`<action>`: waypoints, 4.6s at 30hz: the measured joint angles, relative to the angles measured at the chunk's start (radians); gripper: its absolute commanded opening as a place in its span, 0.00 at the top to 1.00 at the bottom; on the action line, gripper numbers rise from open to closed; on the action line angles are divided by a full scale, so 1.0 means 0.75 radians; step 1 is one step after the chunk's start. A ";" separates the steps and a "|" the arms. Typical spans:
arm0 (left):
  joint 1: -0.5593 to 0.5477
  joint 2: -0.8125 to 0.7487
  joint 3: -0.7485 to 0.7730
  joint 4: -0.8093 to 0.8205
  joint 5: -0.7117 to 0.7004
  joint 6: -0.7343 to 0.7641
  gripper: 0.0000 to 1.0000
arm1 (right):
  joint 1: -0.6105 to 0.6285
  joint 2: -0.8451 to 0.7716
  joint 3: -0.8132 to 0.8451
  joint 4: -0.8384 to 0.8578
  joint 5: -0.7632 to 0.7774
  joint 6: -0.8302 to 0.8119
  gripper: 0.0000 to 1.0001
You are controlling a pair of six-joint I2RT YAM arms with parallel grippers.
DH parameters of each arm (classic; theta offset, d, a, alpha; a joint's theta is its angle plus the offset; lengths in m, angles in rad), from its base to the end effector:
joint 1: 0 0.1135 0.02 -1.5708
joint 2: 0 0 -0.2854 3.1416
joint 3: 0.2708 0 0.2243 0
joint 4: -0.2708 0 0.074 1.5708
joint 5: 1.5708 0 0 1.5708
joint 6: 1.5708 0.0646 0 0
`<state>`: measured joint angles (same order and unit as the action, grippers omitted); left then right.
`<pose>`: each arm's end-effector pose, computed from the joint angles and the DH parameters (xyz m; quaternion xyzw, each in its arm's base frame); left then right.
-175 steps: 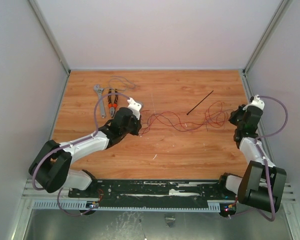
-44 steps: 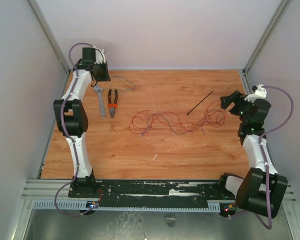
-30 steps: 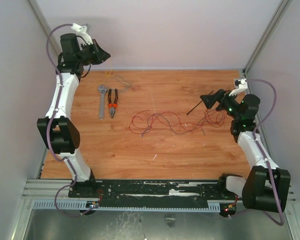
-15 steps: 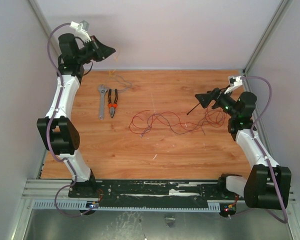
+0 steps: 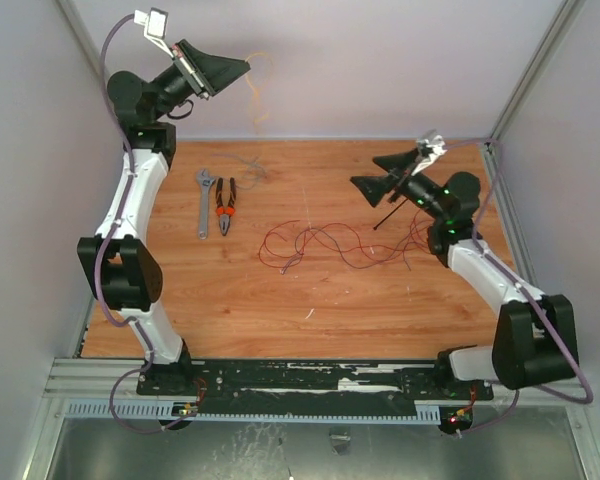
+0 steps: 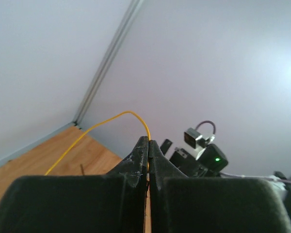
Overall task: Zip-tie the wires
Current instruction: Pick up the cable at the center of the board, then place the cable at the center of the board.
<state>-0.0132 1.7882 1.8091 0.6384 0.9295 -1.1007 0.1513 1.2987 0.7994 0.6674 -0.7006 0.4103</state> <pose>0.3847 -0.0568 0.5257 0.1409 0.5449 -0.5918 0.5771 0.2739 0.0839 0.3582 -0.1817 0.6348 0.4116 0.6281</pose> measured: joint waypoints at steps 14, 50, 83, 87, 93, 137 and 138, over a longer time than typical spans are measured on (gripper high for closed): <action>-0.046 -0.058 -0.002 0.267 0.021 -0.254 1.00 | 0.414 0.684 0.385 0.345 0.196 -0.315 0.01; -0.049 -0.146 -0.142 0.457 0.046 -0.393 1.00 | 0.487 1.067 0.806 0.365 0.279 -0.251 0.74; -0.213 -0.688 -1.046 -0.451 -0.334 0.499 1.00 | 0.022 -0.126 0.197 -0.684 0.709 -0.576 1.00; -0.313 -0.781 -1.271 -0.508 -0.570 0.537 1.00 | 0.023 -0.276 0.110 -0.751 0.623 -0.537 1.00; -0.440 -0.880 -1.474 -0.555 -0.889 0.535 1.00 | 0.024 -0.359 0.080 -0.915 0.573 -0.521 1.00; -0.553 -0.689 -1.906 -0.095 -1.156 0.320 0.46 | 0.048 -0.422 -0.018 -1.098 0.653 -0.443 1.00; -0.554 -0.695 -1.892 -0.095 -1.158 0.326 0.40 | 0.048 -0.422 -0.018 -1.098 0.669 -0.443 1.00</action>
<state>-0.4286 1.2667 0.3901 0.5674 0.0612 -0.8566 0.1875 0.9825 0.7860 -0.1562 -0.1989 0.0784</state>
